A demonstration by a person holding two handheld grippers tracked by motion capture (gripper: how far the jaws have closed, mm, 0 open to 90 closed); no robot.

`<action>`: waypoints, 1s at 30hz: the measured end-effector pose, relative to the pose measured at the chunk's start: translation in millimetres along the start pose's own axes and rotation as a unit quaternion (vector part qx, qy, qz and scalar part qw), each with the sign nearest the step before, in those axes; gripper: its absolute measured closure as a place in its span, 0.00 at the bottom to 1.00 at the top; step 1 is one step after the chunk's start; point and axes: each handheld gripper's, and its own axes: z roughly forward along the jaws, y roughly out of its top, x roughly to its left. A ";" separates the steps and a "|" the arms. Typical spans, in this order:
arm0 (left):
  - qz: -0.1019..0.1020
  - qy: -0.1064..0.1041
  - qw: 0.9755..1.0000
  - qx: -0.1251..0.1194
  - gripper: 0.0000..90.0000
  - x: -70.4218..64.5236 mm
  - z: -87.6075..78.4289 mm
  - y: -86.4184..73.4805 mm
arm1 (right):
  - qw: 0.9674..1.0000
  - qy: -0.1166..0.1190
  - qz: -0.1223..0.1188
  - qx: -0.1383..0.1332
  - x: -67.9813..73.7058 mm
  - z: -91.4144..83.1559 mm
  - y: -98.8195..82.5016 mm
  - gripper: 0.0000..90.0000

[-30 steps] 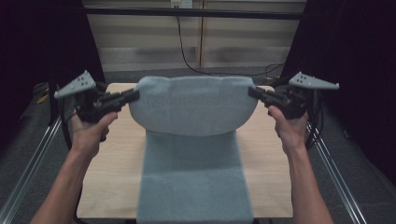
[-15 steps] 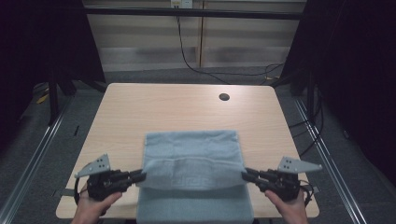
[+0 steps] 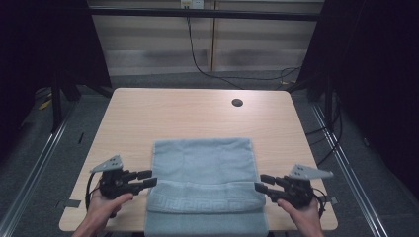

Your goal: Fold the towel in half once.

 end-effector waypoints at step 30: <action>0.069 -0.094 0.993 -0.021 0.94 -49.6 -39.7 -33.8 | 0.994 0.090 -0.022 0.060 24.8 -10.2 -30.0 0.87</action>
